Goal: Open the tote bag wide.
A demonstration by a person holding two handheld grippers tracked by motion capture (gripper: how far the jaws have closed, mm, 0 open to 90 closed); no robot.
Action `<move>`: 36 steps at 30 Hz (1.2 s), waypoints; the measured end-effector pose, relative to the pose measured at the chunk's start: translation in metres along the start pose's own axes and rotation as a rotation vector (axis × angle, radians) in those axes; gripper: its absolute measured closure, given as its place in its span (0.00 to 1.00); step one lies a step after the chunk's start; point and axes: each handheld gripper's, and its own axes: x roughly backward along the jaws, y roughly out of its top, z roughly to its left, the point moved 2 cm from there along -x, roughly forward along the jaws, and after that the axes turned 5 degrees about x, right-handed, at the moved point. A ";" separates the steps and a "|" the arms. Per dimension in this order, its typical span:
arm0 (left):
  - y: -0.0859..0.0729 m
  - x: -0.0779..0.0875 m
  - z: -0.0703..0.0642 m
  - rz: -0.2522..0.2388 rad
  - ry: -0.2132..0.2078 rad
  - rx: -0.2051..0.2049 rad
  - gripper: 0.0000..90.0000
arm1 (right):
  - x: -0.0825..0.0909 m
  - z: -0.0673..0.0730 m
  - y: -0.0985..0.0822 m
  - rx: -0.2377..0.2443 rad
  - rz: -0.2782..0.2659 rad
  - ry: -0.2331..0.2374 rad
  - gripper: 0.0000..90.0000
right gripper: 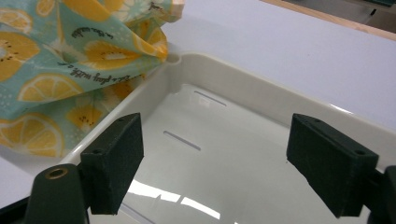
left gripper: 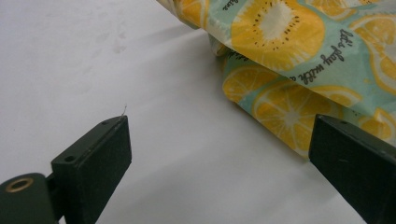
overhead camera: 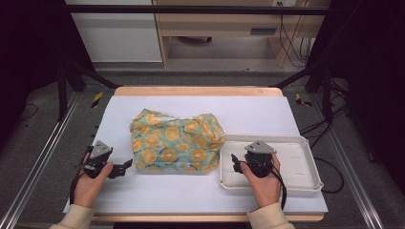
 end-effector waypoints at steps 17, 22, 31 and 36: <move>0.028 0.014 -0.006 -0.073 -0.059 -0.054 0.06 | 0.009 0.009 0.023 0.033 -0.021 0.081 0.21; 0.062 0.009 0.001 -0.062 -0.012 -0.120 0.07 | 0.010 0.014 0.059 0.084 0.010 0.126 0.16; 0.120 -0.017 0.012 -0.052 -0.010 -0.183 0.10 | -0.019 0.015 0.121 0.170 0.014 0.196 0.27; 0.126 -0.040 0.017 -0.026 -0.045 -0.149 0.10 | -0.058 0.013 0.141 0.124 0.037 0.238 0.27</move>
